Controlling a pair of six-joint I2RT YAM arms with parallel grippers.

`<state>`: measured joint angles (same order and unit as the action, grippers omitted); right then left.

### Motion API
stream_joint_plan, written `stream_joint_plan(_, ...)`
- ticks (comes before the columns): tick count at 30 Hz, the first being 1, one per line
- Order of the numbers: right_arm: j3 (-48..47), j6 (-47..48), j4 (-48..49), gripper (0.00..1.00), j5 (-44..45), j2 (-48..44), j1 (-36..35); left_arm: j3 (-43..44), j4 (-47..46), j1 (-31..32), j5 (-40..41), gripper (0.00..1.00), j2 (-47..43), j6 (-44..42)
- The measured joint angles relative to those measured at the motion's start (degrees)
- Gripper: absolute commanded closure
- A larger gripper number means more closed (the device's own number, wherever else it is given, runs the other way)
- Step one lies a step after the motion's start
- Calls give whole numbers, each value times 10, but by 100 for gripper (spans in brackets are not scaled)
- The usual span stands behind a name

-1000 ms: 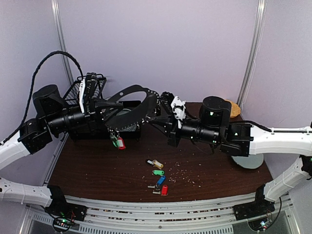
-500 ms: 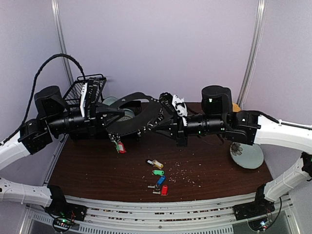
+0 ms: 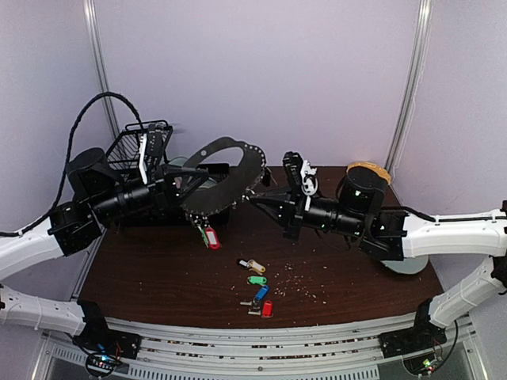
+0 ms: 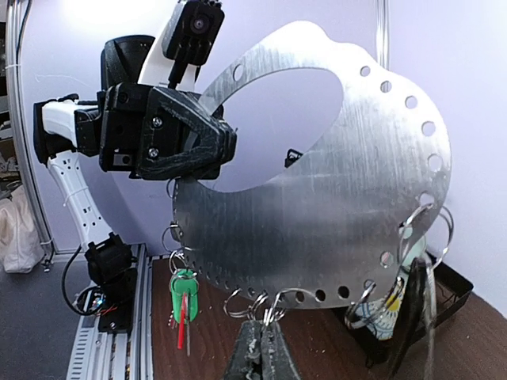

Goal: Put the keys on the keyring

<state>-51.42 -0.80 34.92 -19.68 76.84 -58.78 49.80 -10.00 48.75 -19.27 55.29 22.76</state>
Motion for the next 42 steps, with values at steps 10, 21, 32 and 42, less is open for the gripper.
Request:
stream_joint_plan(10, 6, 77, 147, 100, 1, 16, 2, 1, -61, -3, 4, 100, -10, 34)
stream_joint_plan(21, 24, 145, 302, 100, -4, 66, 2, 1, -104, -8, -21, 100, 2, 51)
stream_joint_plan(32, 18, 159, 340, 100, -24, 74, 14, 2, -125, -44, -83, 95, 19, 82)
stream_joint_plan(42, 2, 171, 302, 100, -51, 68, 13, -5, -79, -52, -112, 68, 44, 77)
